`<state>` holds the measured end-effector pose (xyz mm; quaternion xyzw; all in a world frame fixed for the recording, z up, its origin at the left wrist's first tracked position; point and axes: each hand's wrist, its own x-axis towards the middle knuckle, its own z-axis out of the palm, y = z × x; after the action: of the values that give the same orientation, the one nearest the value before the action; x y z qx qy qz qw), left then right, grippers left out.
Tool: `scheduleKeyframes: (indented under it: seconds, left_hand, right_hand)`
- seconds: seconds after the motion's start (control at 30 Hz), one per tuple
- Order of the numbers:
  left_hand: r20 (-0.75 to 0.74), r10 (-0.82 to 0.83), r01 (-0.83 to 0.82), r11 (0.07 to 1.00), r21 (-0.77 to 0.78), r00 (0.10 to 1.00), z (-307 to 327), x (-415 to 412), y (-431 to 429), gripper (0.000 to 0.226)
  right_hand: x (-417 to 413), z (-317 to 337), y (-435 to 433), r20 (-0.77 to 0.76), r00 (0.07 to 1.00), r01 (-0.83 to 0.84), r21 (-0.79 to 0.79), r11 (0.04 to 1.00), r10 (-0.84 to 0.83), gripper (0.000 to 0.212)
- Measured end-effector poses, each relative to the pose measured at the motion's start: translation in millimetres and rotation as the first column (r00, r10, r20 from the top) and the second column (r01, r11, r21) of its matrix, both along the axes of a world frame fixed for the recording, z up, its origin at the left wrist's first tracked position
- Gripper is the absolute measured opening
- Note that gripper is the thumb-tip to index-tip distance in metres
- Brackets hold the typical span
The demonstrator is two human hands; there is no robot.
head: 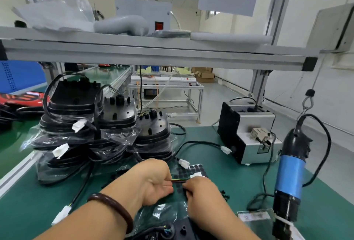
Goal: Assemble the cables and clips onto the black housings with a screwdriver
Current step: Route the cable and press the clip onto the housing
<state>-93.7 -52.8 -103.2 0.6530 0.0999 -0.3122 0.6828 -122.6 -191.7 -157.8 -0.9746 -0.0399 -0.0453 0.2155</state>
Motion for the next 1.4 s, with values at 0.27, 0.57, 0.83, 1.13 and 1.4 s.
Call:
scheduleKeyframes:
  seconds: [0.27,0.57,0.83,1.13,1.4]
  left_hand:
    - [0.009,0.033,-0.034,0.993,0.112,0.999,1,8,-21,0.027]
    - [-0.006,0.085,-0.083,0.986,0.146,0.996,8,5,-22,0.029]
    - [0.007,0.097,-0.097,0.985,0.146,0.995,4,6,-27,0.031]
    - [-0.058,0.089,-0.087,0.996,0.024,0.994,7,3,-33,0.032]
    - [-0.034,0.137,-0.137,0.991,0.008,0.99,-7,13,-24,0.03]
  right_hand:
    - [1,-11,-4,0.036,0.999,-0.025,-0.016,1.0,0.026,0.037]
    - [7,-21,-5,-0.062,0.992,0.097,-0.144,0.985,-0.107,0.053]
    - [1,-15,-6,-0.042,0.99,0.126,-0.117,0.985,-0.131,0.058]
    - [12,15,-11,-0.159,0.921,0.344,-0.096,0.934,-0.355,0.038]
    - [27,27,-28,-0.272,0.876,0.466,0.267,0.844,-0.398,0.047]
